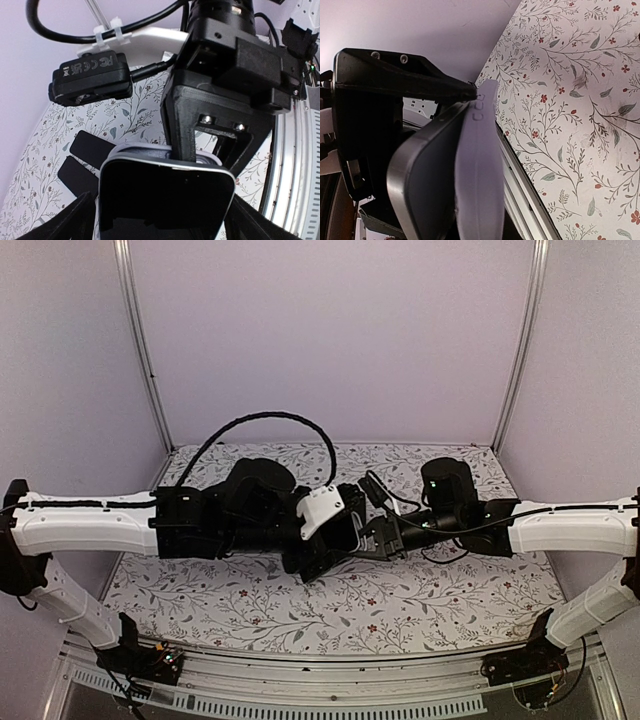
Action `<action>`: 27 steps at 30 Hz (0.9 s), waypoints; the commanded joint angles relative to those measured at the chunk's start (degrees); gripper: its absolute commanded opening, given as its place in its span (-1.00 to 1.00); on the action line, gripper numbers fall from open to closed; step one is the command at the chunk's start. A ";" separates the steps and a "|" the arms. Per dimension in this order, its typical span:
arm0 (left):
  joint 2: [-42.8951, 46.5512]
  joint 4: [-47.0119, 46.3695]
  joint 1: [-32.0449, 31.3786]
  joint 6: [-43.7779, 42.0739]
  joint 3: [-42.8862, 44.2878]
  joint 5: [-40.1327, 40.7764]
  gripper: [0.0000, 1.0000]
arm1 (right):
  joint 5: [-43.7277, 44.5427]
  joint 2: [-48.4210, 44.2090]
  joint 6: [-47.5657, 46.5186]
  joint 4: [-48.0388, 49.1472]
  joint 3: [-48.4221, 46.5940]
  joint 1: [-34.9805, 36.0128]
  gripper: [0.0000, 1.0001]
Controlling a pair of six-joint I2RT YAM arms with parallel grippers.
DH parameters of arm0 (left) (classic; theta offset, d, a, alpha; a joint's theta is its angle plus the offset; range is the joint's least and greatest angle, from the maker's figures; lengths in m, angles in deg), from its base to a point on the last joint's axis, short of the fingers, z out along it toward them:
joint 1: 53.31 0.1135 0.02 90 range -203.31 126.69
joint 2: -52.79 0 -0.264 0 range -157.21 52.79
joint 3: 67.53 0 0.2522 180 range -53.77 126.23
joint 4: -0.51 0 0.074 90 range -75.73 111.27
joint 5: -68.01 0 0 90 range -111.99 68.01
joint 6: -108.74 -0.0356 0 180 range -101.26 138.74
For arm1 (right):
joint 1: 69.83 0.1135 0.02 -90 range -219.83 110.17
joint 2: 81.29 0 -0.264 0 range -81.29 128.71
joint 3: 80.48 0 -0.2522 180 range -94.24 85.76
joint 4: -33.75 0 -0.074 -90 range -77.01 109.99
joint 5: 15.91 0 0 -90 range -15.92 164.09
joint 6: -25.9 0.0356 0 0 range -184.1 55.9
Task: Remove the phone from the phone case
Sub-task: Remove the phone case from the phone.
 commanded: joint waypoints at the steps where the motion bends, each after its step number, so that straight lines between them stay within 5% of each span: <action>1: -1.40 1.40 -0.76 0.02 2.15 0.74 0.81 | -0.22 -2.18 -1.57 2.88 -2.55 0.59 -1.00; 9: -1.67 0.83 -0.72 0.10 3.04 0.48 0.60 | 0.77 -2.36 -1.88 1.59 -2.25 0.68 -1.00; 18: -0.67 -0.70 -0.76 1.16 2.60 -1.05 -0.23 | 3.54 -2.08 -0.57 1.33 -0.80 0.68 -1.00; 27: 3.53 -5.04 -0.72 3.70 -0.28 -1.80 -0.31 | 9.09 -1.88 1.19 -2.67 -0.02 -0.42 -1.00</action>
